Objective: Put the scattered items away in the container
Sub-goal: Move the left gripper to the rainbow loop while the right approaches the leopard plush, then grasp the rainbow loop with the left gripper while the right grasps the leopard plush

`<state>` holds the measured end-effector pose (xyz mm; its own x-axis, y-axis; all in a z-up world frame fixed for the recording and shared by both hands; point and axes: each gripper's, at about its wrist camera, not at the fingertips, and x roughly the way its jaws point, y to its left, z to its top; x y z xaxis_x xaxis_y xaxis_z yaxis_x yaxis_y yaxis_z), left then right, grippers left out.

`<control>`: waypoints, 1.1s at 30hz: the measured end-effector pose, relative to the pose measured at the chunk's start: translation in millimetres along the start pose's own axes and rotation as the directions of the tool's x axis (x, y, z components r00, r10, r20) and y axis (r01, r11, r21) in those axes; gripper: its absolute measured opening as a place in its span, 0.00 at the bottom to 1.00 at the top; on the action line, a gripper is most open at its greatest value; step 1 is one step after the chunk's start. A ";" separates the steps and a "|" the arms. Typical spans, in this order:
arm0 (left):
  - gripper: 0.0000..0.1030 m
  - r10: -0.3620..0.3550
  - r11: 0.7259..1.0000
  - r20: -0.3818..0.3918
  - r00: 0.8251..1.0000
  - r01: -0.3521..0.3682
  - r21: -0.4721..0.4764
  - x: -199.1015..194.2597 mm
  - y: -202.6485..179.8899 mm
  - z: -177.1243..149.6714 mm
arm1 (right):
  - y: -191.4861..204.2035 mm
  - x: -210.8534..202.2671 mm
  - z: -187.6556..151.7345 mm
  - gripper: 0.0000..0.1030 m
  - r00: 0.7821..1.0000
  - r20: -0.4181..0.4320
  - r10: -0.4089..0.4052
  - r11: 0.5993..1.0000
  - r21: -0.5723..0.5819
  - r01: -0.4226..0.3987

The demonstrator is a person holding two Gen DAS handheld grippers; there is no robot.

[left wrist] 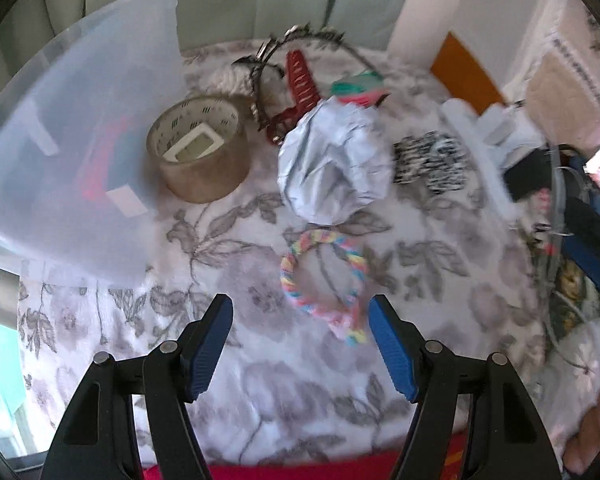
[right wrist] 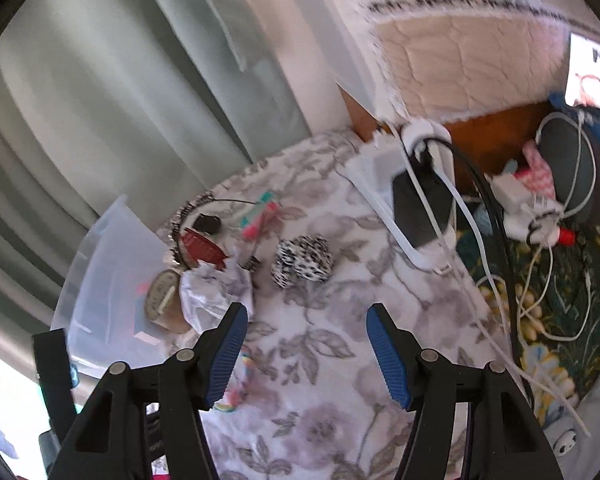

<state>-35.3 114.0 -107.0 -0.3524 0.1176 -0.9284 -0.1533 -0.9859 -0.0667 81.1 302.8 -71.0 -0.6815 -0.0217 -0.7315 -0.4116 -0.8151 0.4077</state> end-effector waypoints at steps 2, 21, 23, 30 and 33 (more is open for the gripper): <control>0.69 -0.012 1.000 -0.022 1.000 0.012 -0.022 9.5 -0.7 1.1 | -6.5 7.1 -0.5 0.64 1.000 -0.016 -0.010 1.000 0.017 0.010; 0.70 0.023 0.998 -0.055 0.998 -0.020 0.052 49.5 -19.6 -5.0 | -0.5 101.7 18.9 0.64 0.990 -0.135 -0.031 0.999 -0.015 0.029; 0.68 0.017 0.998 -0.051 0.999 -0.014 0.060 47.4 -19.7 -7.7 | 5.0 113.7 25.3 0.64 0.990 -0.137 -0.029 0.999 -0.032 0.025; 0.55 -0.010 0.998 -0.040 0.999 0.013 0.066 37.8 -14.0 -18.5 | 12.2 148.2 38.5 0.64 0.985 -0.165 -0.049 0.998 -0.043 0.042; 0.54 -0.023 0.998 -0.041 0.999 0.025 0.053 35.6 -11.4 -21.9 | 12.4 157.0 40.9 0.64 0.984 -0.176 -0.042 0.999 -0.023 0.039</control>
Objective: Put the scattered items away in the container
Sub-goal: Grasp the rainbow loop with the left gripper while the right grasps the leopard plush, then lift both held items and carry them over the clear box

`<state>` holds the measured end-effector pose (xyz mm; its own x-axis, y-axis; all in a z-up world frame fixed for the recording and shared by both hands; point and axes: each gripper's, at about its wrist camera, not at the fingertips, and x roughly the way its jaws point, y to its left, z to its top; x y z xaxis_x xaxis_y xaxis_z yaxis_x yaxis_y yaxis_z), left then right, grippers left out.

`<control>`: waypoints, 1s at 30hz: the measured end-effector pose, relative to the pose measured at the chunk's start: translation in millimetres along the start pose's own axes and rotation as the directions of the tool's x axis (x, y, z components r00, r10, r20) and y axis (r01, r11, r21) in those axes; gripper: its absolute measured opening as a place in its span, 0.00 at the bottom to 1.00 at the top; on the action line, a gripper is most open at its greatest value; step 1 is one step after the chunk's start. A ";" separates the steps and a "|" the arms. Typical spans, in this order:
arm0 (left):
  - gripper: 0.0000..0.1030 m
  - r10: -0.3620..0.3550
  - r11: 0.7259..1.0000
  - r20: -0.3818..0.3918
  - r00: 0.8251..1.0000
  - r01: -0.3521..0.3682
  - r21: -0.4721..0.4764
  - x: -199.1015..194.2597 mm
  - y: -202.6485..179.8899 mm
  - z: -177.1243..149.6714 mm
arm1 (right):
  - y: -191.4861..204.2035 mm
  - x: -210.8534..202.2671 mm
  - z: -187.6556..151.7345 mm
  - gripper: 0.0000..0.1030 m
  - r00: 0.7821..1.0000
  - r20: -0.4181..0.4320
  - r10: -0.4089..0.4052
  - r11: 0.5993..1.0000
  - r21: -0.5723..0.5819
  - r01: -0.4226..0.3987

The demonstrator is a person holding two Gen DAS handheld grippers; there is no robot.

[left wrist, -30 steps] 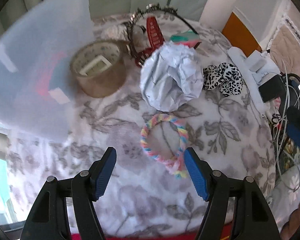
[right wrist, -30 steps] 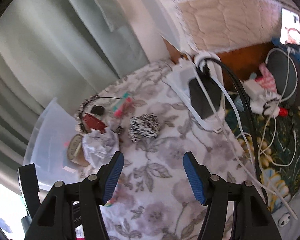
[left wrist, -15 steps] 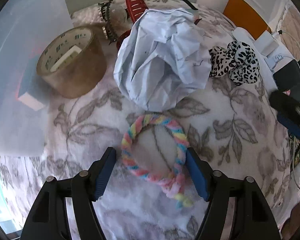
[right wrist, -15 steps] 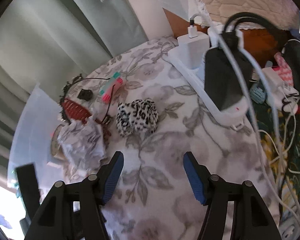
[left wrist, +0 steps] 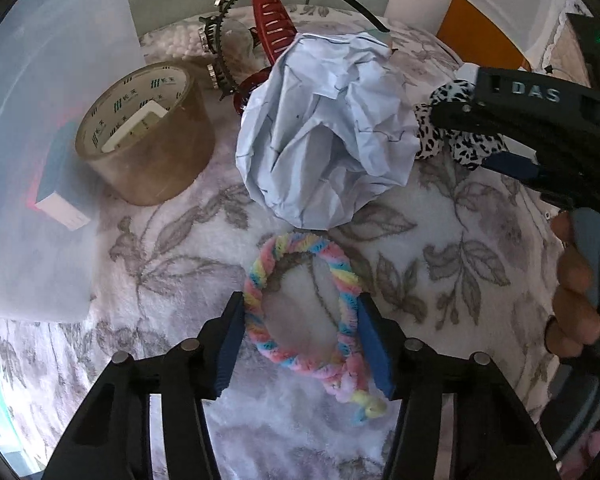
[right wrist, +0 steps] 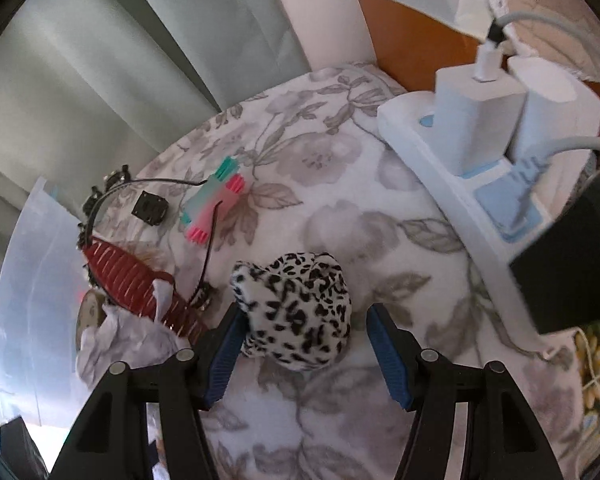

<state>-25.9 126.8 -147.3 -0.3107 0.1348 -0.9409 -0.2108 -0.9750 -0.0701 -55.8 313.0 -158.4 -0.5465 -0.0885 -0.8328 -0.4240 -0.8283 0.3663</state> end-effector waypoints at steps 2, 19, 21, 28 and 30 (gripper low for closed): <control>0.54 -0.006 1.000 -0.001 1.000 0.006 -0.005 -1.6 0.7 -2.6 | 0.2 3.5 0.7 0.64 1.000 -0.001 0.003 1.000 0.010 -0.003; 0.44 -0.002 0.997 0.049 0.999 0.006 -0.080 -26.8 8.8 -45.3 | -10.1 -44.4 -27.4 0.29 0.996 0.047 0.070 0.993 0.088 -0.074; 0.44 0.003 0.997 0.056 0.998 0.002 -0.074 -28.6 6.9 -51.3 | -12.4 -53.6 -36.9 0.29 0.996 0.048 0.074 0.992 0.100 -0.079; 0.44 0.013 0.999 0.047 0.999 -0.010 -0.052 -35.0 0.7 -64.2 | -13.8 -81.4 -64.1 0.29 0.995 0.053 0.083 0.991 0.104 -0.088; 0.44 0.015 0.999 0.045 0.999 -0.013 -0.053 -38.4 0.2 -68.0 | -11.2 -92.1 -68.0 0.29 0.994 0.070 0.083 0.992 0.093 -0.090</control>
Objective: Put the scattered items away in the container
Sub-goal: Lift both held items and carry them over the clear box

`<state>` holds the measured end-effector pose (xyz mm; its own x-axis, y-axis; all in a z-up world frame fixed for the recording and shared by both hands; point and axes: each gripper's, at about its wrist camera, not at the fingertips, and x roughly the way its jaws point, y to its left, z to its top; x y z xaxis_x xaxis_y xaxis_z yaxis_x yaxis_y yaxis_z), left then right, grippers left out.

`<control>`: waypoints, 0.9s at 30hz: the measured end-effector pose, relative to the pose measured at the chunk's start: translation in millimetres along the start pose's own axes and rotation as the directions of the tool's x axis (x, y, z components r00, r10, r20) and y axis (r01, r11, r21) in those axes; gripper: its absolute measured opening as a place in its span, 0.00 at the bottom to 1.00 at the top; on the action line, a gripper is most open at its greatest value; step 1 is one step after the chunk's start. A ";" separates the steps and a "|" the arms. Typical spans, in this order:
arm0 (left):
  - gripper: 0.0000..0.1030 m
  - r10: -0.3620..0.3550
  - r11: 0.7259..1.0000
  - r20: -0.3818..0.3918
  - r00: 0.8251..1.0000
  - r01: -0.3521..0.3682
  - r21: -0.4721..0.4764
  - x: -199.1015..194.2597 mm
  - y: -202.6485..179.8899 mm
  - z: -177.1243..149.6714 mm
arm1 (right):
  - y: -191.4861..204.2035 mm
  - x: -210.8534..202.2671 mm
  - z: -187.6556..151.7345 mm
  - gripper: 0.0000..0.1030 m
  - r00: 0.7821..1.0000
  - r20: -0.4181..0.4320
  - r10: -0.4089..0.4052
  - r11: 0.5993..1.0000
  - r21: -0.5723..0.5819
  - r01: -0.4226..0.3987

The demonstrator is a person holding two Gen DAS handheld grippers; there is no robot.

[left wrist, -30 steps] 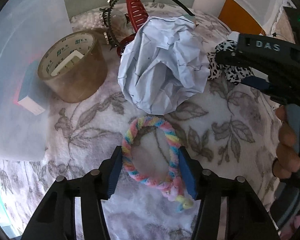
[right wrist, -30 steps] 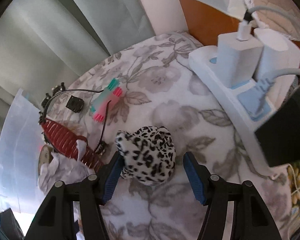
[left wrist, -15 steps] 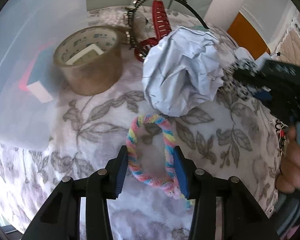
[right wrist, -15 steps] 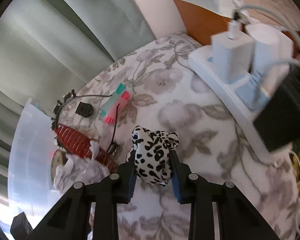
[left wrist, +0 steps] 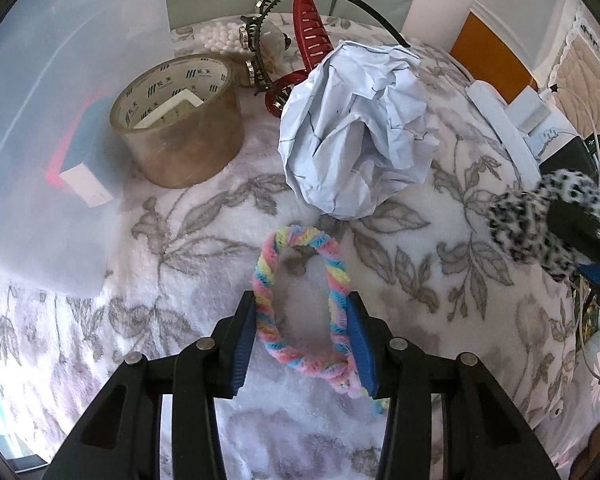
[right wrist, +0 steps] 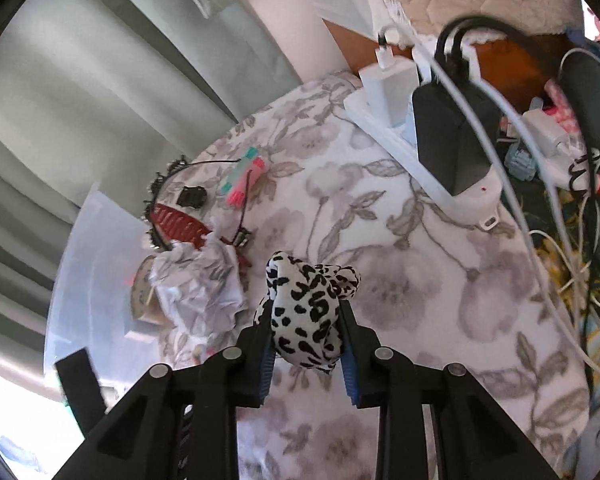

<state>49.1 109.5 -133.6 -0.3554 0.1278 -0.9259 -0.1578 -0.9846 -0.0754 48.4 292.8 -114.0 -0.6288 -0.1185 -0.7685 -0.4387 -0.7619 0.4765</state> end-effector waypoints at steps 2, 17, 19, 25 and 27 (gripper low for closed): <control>0.44 0.007 1.000 0.000 1.000 -0.007 0.004 -6.6 -0.9 -5.1 | 3.1 -10.1 -2.5 0.29 1.000 0.014 0.000 1.000 -0.005 0.000; 0.44 -0.099 0.994 0.209 0.973 0.090 0.056 -114.9 33.8 55.9 | 52.6 -70.2 -2.1 0.29 0.992 0.125 0.033 0.998 -0.062 -0.025; 0.44 -0.126 0.992 0.241 0.962 0.116 0.057 -116.0 29.4 76.5 | 60.3 -79.3 1.2 0.29 0.989 0.144 0.039 0.997 -0.072 -0.029; 0.44 -0.199 0.980 0.358 0.912 0.192 0.055 -161.8 26.0 123.1 | 87.7 -107.5 20.1 0.29 0.974 0.213 0.075 0.992 -0.117 -0.050; 0.44 -0.200 0.979 0.403 0.893 0.198 0.047 -172.9 26.0 135.5 | 99.1 -118.5 29.1 0.29 0.966 0.242 0.094 0.989 -0.134 -0.062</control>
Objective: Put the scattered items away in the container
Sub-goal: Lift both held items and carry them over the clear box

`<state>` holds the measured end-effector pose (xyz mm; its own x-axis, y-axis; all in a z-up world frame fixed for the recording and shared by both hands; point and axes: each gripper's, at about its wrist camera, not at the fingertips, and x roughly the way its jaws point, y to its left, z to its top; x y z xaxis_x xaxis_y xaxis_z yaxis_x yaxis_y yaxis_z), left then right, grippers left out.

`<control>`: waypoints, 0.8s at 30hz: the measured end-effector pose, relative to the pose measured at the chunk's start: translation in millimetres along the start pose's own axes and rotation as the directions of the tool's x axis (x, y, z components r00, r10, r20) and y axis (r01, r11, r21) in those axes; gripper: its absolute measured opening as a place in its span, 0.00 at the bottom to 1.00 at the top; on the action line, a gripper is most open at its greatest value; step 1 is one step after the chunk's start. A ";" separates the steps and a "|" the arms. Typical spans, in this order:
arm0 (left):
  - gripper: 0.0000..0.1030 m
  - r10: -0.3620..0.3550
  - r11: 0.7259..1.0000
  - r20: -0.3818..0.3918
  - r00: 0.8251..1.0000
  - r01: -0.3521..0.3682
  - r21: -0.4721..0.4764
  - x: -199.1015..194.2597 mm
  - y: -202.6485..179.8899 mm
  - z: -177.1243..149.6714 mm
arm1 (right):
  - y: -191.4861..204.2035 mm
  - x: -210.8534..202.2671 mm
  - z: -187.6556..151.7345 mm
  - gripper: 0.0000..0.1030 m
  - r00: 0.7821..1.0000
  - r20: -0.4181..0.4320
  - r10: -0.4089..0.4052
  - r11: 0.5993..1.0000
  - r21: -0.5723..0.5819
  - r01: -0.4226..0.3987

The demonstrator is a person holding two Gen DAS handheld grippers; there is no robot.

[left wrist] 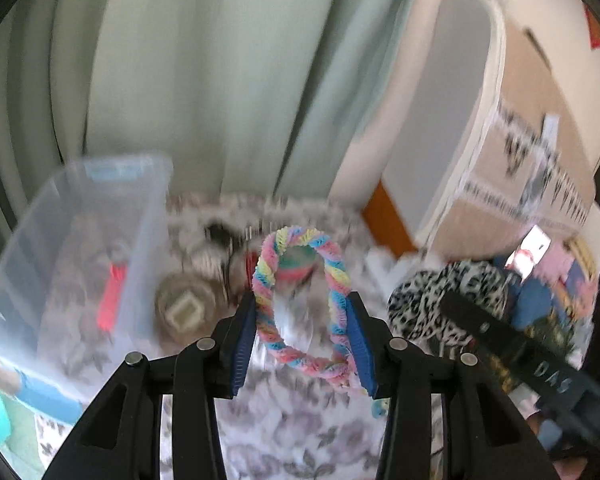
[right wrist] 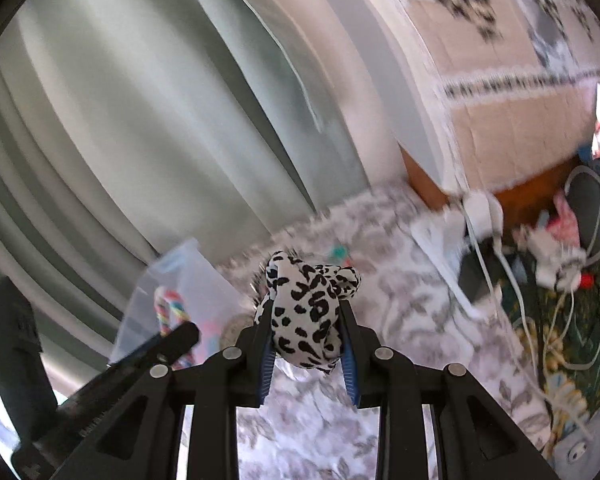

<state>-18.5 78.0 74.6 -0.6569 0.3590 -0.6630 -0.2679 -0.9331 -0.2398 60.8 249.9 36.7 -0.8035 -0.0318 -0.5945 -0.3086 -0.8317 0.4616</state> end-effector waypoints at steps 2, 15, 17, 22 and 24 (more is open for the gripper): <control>0.44 -0.004 1.000 0.061 0.998 0.005 -0.013 -14.7 1.2 18.6 | 12.7 -5.6 13.0 0.29 0.999 0.031 0.015 1.000 -0.017 -0.014; 0.45 0.168 0.974 0.348 0.922 -0.100 -0.204 -97.4 50.7 60.1 | 121.8 -30.9 69.8 0.32 0.962 0.184 0.199 0.972 -0.160 -0.171; 0.45 0.203 0.962 0.345 0.916 -0.121 -0.245 -102.4 64.8 51.7 | 134.5 -25.2 61.6 0.32 0.958 0.171 0.230 0.963 -0.184 -0.198; 0.45 0.231 0.939 0.293 0.928 -0.133 -0.317 -95.1 97.4 35.3 | 157.3 8.0 34.5 0.32 0.970 0.074 0.233 0.952 -0.218 -0.213; 0.45 0.234 0.928 0.277 0.932 -0.128 -0.351 -92.1 110.8 30.4 | 162.6 16.2 24.5 0.32 0.971 0.048 0.233 0.948 -0.233 -0.216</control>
<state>-9.0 -57.9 130.6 -0.8702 0.1221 -0.4774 0.0828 -0.9188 -0.3860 -14.9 127.7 118.3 -0.8766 -0.1980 -0.4386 -0.0008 -0.9108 0.4128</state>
